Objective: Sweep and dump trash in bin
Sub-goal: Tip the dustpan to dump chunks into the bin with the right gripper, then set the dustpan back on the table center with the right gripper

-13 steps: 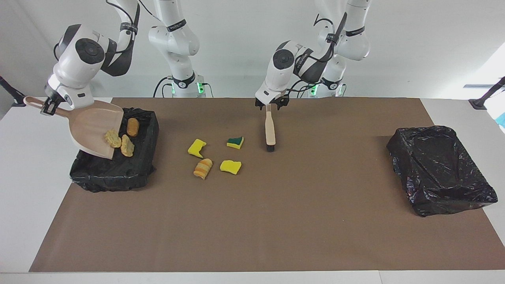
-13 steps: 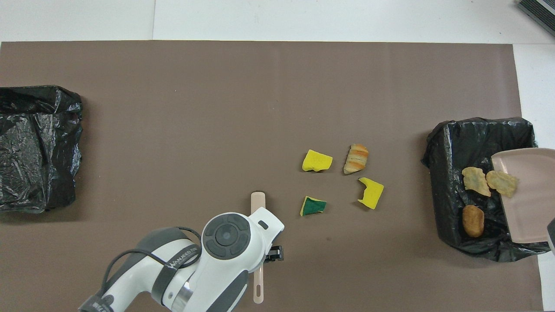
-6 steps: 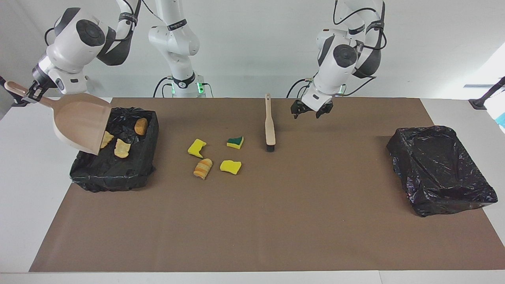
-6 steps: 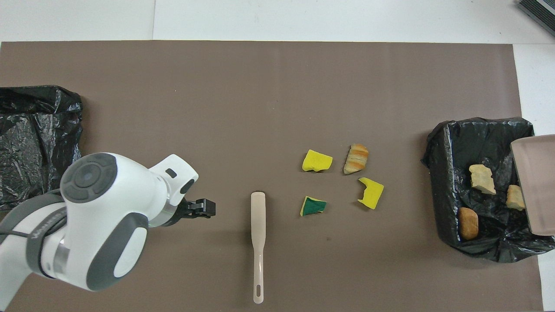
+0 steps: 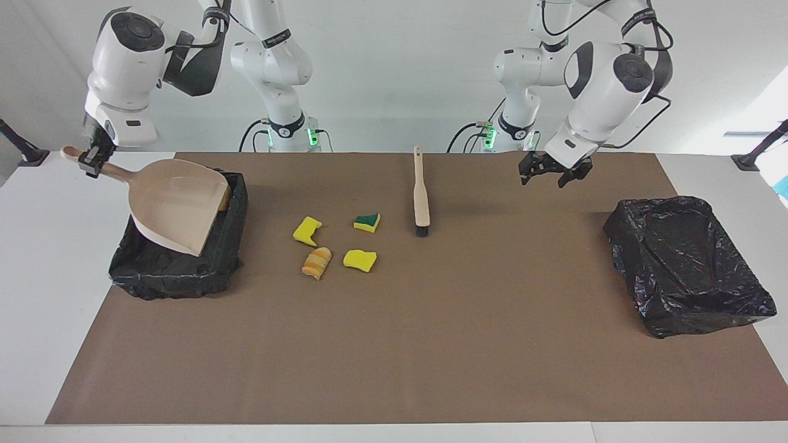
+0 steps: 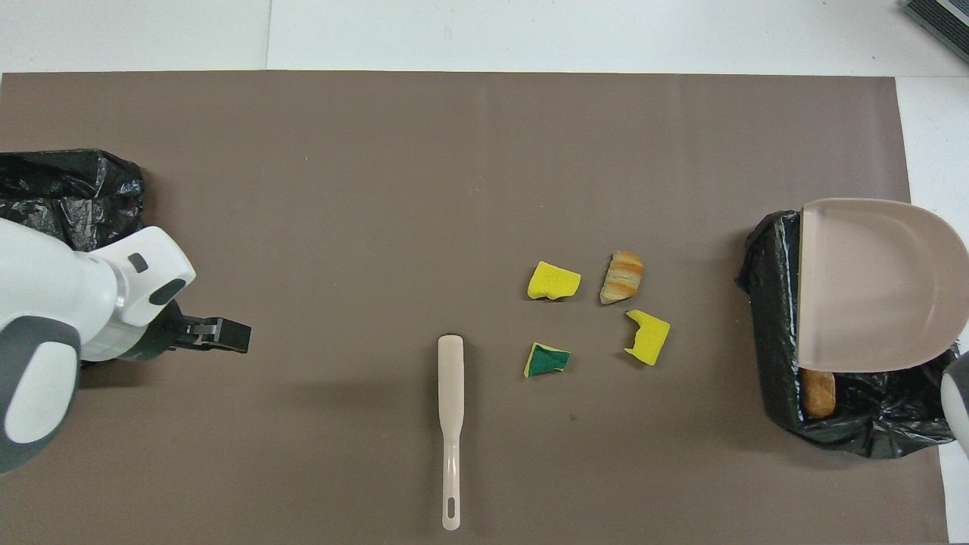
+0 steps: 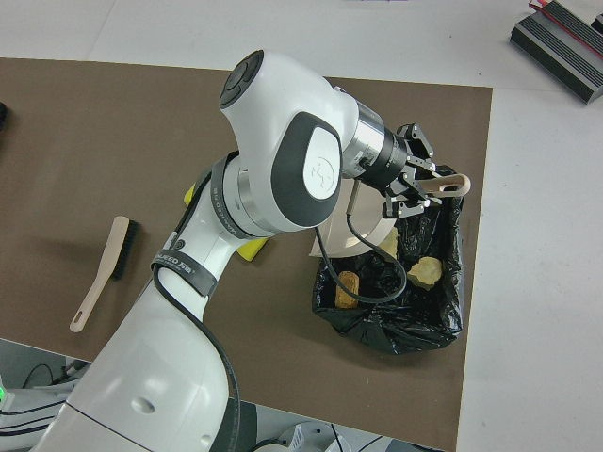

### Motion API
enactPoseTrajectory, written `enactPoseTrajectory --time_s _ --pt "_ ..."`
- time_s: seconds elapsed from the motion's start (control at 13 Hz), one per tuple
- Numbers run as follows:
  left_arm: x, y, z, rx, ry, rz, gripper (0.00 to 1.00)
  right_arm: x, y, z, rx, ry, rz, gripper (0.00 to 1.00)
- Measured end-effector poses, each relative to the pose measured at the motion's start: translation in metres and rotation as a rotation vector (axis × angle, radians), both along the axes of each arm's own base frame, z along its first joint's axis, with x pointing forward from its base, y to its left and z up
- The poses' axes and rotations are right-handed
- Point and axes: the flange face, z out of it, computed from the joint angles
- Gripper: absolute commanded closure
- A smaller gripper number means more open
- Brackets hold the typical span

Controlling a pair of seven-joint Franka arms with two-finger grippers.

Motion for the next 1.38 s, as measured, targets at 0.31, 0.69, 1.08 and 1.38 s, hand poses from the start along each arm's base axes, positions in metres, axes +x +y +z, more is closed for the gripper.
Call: enactPoseTrajectory --time_s 0.31,0.69,1.08,1.38 --pt "0.005 0.051 0.073 0.019 0.001 -0.031 0.00 0.008 0.064 -0.032 0.190 -0.082 -0.296 1.00" --pt "0.000 0.051 0.166 0.044 -0.080 -0.046 0.00 0.024 0.158 -0.063 0.337 -0.208 -0.684 1.00" --pt "0.012 0.053 0.159 0.045 -0.070 -0.043 0.00 0.036 0.268 -0.058 0.409 -0.343 -1.040 1.00" --pt "0.012 0.053 0.160 0.045 -0.071 -0.044 0.00 0.056 0.342 -0.090 0.445 -0.309 -1.201 1.00"
